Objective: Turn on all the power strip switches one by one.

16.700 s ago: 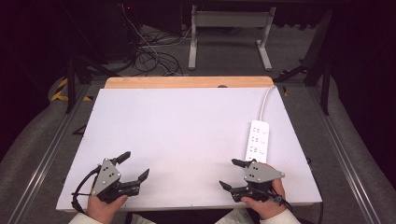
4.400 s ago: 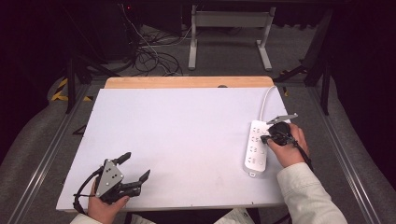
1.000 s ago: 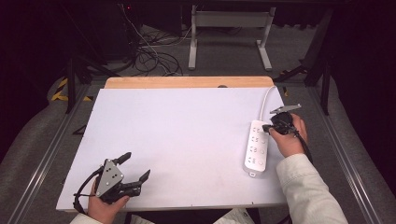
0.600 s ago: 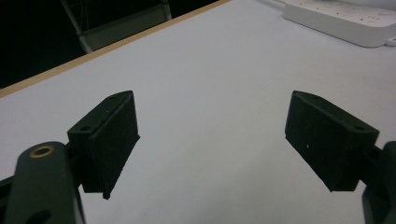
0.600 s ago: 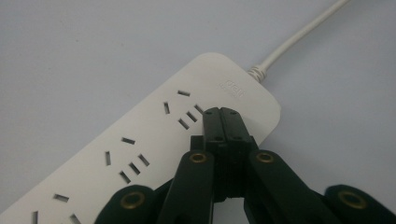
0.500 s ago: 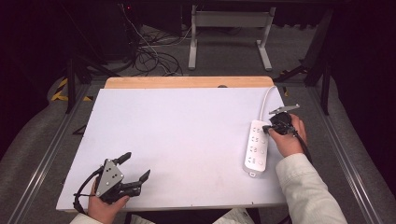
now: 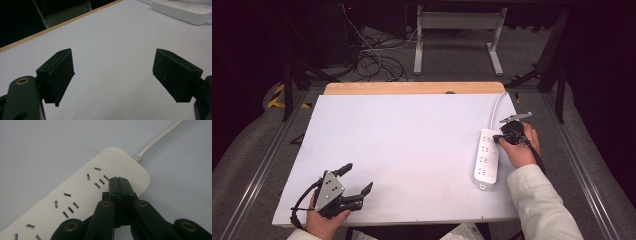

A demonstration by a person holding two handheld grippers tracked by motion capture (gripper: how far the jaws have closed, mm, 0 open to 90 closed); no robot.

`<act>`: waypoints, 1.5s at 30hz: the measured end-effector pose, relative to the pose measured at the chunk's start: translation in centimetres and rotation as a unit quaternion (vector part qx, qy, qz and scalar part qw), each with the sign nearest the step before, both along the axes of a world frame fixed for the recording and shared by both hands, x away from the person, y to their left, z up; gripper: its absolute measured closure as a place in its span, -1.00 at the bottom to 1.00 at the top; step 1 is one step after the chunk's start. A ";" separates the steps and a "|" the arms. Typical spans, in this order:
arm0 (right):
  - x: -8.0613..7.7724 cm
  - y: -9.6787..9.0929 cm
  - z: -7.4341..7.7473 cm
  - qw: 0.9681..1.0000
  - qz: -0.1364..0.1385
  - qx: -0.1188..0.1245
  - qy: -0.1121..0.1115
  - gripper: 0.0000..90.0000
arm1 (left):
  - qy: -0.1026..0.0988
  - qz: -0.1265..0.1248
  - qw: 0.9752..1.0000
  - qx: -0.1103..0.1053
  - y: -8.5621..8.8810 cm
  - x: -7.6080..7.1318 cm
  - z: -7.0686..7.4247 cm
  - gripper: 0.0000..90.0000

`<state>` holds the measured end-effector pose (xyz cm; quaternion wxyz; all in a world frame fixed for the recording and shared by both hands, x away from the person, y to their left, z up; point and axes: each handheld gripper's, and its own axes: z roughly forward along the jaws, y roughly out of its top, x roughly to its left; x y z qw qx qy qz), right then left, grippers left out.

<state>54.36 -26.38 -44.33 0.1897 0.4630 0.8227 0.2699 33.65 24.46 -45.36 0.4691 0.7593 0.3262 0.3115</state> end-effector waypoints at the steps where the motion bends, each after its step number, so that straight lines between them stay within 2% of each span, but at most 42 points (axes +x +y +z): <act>1: 0.0 0.1 0.0 1.000 0.002 -0.004 -0.001 1.00 | 0.000 0.000 1.000 0.000 0.0 0.0 0.0 -0.60; 4: 0.0 0.3 0.1 1.000 0.003 -0.015 0.003 1.00 | 0.000 -0.001 1.000 0.003 0.0 0.0 0.0 -0.60; 10: -0.1 0.5 0.0 1.000 0.001 -0.024 0.003 1.00 | -0.001 -0.002 1.000 0.004 0.0 0.0 0.0 -0.60; 17: 0.0 0.6 -0.1 1.000 -0.003 -0.023 0.006 1.00 | 0.001 -0.003 1.000 0.004 0.0 0.0 0.0 -0.60; 19: 0.1 0.6 -0.2 1.000 -0.006 -0.021 0.003 1.00 | 0.000 -0.003 1.000 0.004 0.0 0.0 0.0 -0.60; 22: 0.3 1.0 -0.1 0.999 -0.003 -0.033 -0.004 1.00 | 0.000 -0.001 1.000 0.001 0.0 0.0 0.0 -0.60; 23: 0.2 1.0 0.0 0.999 -0.002 -0.034 -0.012 1.00 | 0.001 -0.001 1.000 0.001 0.0 0.0 0.0 -0.61; 24: 0.2 1.0 0.1 1.000 -0.002 -0.029 -0.010 1.00 | 0.000 -0.001 1.000 0.002 0.1 0.0 0.0 -0.61; 25: 0.0 0.9 0.4 1.000 0.000 -0.011 -0.016 1.00 | 0.002 -0.001 1.000 0.001 0.1 0.1 0.0 -0.61; 27: -0.3 0.7 0.9 1.000 0.001 0.005 -0.029 1.00 | 0.004 0.001 1.000 -0.004 0.1 0.1 0.0 -0.61; 28: -0.5 0.7 1.1 0.999 0.002 0.009 -0.033 1.00 | 0.002 0.001 1.000 0.000 0.1 0.2 0.0 -0.61; 32: -1.3 0.8 1.7 0.999 0.008 0.012 -0.041 1.00 | 0.002 0.001 1.000 -0.002 0.1 0.1 0.0 -0.61; 39: -2.5 0.3 3.0 0.997 0.013 0.039 -0.070 1.00 | 0.002 0.001 1.000 -0.001 0.0 0.1 0.0 -0.61; 40: -2.8 0.3 3.3 0.996 0.015 0.044 -0.076 0.95 | 0.004 0.002 1.000 -0.005 0.0 0.1 0.0 -0.61; 41: -3.0 0.3 3.6 0.995 0.014 0.055 -0.084 0.55 | 0.003 0.003 1.000 -0.005 0.1 0.1 0.0 -0.61; 43: -3.6 0.4 4.1 0.992 0.024 0.081 -0.096 0.28 | 0.003 0.003 1.000 -0.006 0.1 0.1 0.0 -0.61; 45: -4.3 0.6 4.5 0.987 0.036 0.098 -0.120 -0.07 | 0.000 0.004 1.000 -0.002 0.2 0.1 0.0 -0.61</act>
